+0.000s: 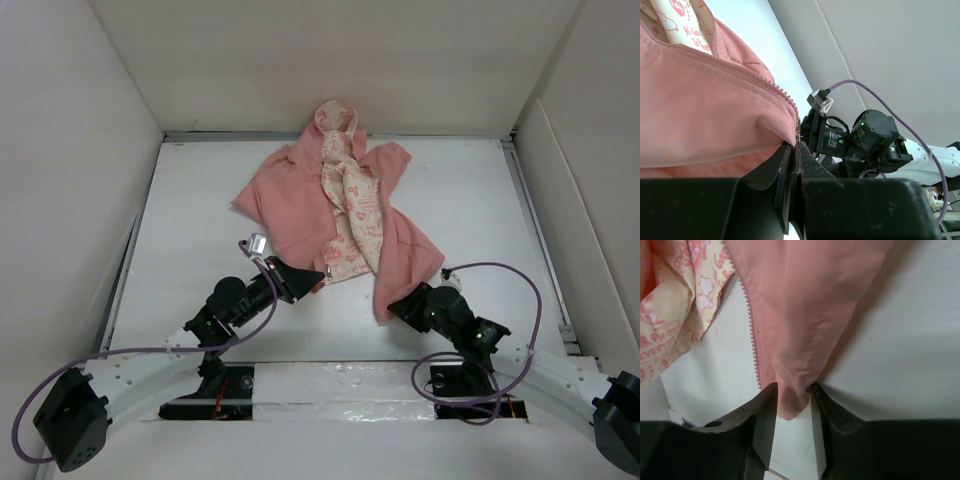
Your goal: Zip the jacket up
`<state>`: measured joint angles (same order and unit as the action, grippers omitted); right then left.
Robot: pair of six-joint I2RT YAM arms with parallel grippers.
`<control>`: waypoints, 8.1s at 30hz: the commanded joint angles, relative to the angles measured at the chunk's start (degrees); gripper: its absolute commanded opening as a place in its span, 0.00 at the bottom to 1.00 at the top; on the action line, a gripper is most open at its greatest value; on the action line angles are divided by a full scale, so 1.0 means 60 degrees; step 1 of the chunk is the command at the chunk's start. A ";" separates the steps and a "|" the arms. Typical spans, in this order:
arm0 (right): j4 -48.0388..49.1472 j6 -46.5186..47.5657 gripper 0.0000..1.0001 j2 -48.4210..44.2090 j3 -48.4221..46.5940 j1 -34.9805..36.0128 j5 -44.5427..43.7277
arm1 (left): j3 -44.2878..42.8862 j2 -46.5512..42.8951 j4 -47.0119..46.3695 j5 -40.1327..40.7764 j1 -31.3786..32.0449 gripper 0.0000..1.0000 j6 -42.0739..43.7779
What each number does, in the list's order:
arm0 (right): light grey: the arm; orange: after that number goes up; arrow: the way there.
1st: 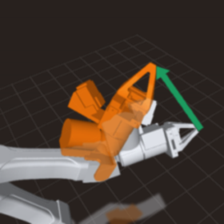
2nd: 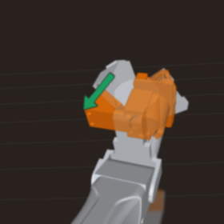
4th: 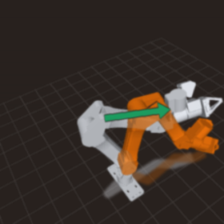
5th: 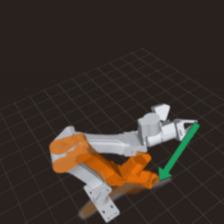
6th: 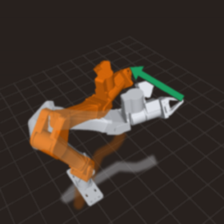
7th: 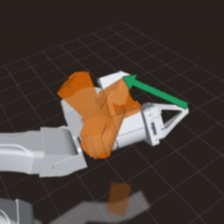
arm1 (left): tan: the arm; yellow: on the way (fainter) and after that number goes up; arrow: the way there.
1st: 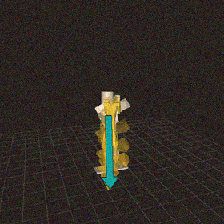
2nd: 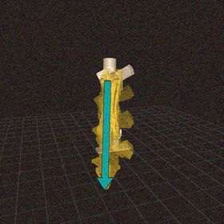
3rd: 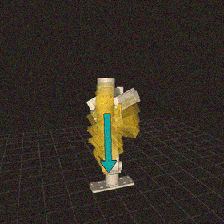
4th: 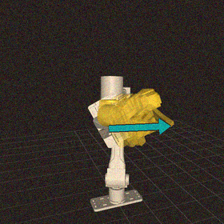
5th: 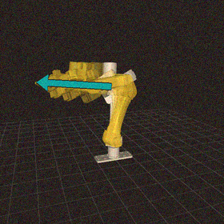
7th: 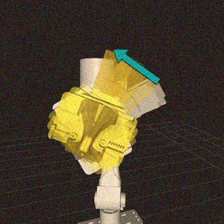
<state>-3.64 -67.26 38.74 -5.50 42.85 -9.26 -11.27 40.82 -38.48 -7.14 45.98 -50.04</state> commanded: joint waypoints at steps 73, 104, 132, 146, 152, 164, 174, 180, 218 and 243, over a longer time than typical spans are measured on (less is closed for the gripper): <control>0.8207 0.3345 0.00 0.1541 -0.2952 0.0270 -0.0097 | -0.0129 0.1839 -0.6242 -0.1212 -0.0045 0.00 -0.3070; 0.9908 0.3374 0.00 0.2991 -0.3931 0.0754 0.0737 | -0.0538 0.3731 -0.9892 -0.2311 -0.0045 0.00 -0.2823; 0.9206 0.3520 0.00 0.2582 -0.4768 0.0754 0.1338 | -0.1388 0.2308 -0.9524 -0.1799 -0.0045 0.00 -0.1108; 0.8999 0.3623 0.00 0.3034 -0.4782 0.0842 0.2187 | -0.1798 0.2644 -1.0256 -0.2662 -0.1188 0.00 -0.1650; 0.9220 0.3623 0.00 0.3167 -0.4797 0.0842 0.2202 | -0.1814 0.3172 -1.1340 -0.2853 -0.1188 0.00 -0.2206; 0.9352 0.3623 0.00 0.2888 -0.4518 0.0842 0.1645 | -0.1579 0.2969 -1.1809 -0.2795 -0.1188 0.00 -0.2470; 0.9981 0.3447 0.00 0.3153 -0.4489 0.0842 0.1616 | -0.1462 0.2719 -1.2029 -0.2795 -0.1188 0.00 -0.2544; 1.0172 0.3300 0.00 0.3109 -0.4430 0.0842 0.1323 | -0.1433 0.2660 -1.2073 -0.2810 -0.1188 0.00 -0.2558; 1.0026 0.2876 0.00 0.3314 -0.4372 0.0842 0.1338 | -0.1550 0.2748 -1.2527 -0.2663 -0.1188 0.00 -0.2383; 1.0172 0.2729 0.00 0.3153 -0.4196 0.0944 0.1279 | -0.1550 0.2748 -1.2615 -0.2399 -0.1188 0.00 -0.2060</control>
<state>52.12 -50.83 59.53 -30.33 47.83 -0.67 -19.84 57.67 -72.51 -21.82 38.89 -63.72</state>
